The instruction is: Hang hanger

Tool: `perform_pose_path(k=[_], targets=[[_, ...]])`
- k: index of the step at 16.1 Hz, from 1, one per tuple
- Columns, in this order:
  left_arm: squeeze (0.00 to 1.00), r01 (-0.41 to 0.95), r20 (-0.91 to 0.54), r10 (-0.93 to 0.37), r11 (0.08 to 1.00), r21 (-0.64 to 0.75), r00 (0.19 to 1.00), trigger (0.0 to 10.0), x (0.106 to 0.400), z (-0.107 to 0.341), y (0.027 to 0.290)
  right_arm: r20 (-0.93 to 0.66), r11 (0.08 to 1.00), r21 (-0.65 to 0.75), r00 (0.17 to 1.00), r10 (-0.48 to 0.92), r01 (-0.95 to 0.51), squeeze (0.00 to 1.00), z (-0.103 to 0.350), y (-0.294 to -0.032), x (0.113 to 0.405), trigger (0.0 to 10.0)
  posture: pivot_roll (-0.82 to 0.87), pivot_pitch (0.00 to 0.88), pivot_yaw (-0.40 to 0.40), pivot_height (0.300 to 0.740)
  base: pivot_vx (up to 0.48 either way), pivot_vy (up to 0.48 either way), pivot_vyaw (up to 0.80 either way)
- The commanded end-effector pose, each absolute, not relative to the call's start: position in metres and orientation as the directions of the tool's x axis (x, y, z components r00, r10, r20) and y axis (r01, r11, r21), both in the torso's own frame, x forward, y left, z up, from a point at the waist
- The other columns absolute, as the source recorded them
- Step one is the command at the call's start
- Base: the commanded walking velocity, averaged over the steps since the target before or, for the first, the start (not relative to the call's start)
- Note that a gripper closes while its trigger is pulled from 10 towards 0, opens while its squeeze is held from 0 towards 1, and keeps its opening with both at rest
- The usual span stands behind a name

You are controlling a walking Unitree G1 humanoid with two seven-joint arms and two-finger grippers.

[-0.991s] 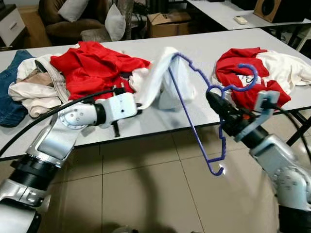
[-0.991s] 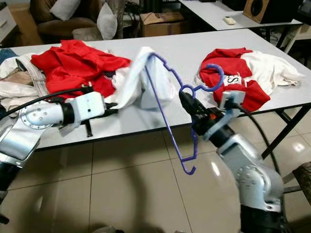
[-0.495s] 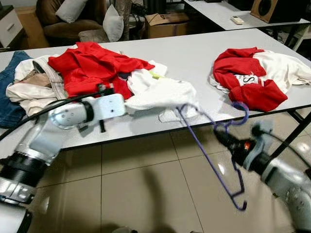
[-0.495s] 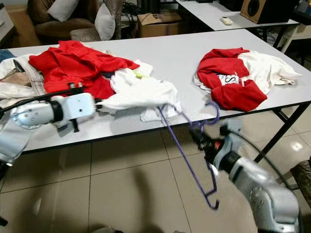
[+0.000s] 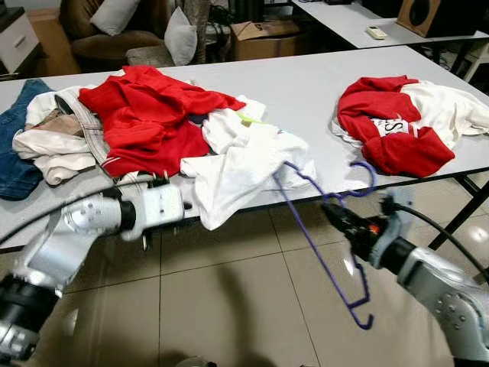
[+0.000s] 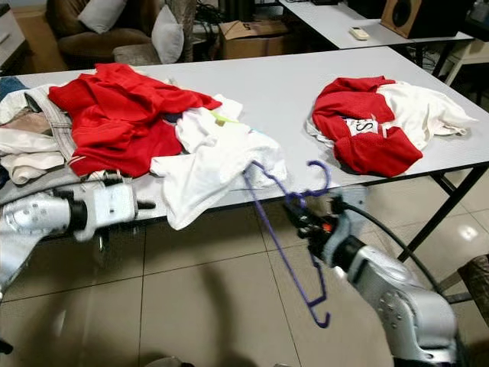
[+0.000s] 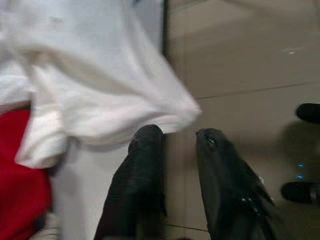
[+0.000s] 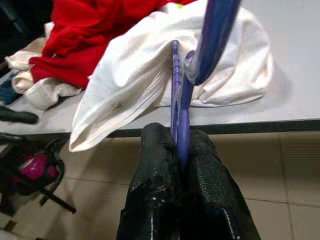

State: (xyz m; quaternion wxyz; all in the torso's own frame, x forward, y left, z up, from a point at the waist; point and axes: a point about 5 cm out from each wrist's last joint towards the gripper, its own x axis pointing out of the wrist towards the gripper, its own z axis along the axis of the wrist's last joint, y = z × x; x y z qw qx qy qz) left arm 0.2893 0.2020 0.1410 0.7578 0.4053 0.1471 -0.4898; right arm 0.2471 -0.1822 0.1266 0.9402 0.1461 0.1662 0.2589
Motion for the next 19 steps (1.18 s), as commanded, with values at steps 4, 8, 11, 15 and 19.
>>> perform_pose_path(k=[4,8,11,15,19], targets=[[1.0,0.819,-0.467,-0.69,0.349,0.454,0.553,10.0,0.298,0.161,0.205,-0.2,0.801,0.353,0.798,0.569,-0.483,0.0,0.135,-0.176,0.248,10.0,-0.14,0.0,0.017,0.74,0.0,0.0,0.0],[1.0,0.77,-0.336,-0.705,0.482,0.418,0.624,10.0,0.317,0.155,0.165,-0.185,0.794,0.362,0.798,0.574,-0.488,0.0,0.138,-0.176,0.247,10.0,-0.14,0.0,0.019,0.74,0.0,0.0,0.0],[0.0,0.763,-0.425,-0.637,0.483,0.43,0.643,10.0,0.318,0.127,0.154,-0.172,0.794,0.36,0.802,0.572,-0.489,0.0,0.14,-0.177,0.246,10.0,-0.16,0.0,0.032,0.74,0.0,0.0,0.0],[0.0,0.666,-0.446,-0.497,0.52,0.535,0.745,6.1,0.327,0.114,0.162,-0.165,0.792,0.359,0.801,0.575,-0.494,0.0,0.142,-0.177,0.243,10.0,-0.16,0.0,0.031,0.74,0.0,0.0,0.0],[0.0,0.638,-0.452,-0.452,0.515,0.572,0.77,1.3,0.33,0.107,0.161,-0.162,0.792,0.357,0.802,0.575,-0.496,0.0,0.144,-0.176,0.245,10.0,-0.16,0.0,0.027,0.74,0.0,0.0,0.0]])
